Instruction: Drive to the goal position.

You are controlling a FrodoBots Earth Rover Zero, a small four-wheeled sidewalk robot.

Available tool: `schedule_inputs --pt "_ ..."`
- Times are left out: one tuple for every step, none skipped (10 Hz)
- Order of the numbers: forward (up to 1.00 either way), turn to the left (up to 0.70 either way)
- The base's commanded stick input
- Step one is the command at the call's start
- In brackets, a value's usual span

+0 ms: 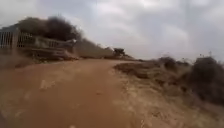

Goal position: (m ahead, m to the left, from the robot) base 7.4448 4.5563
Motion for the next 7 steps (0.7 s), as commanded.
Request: schedule_inputs --pt "0.50 0.16" --pt "0.50 0.47" --pt "0.50 0.50" --pt "0.50 0.50" --pt "0.50 0.25" --pt "0.50 0.00" --pt "0.50 0.00"
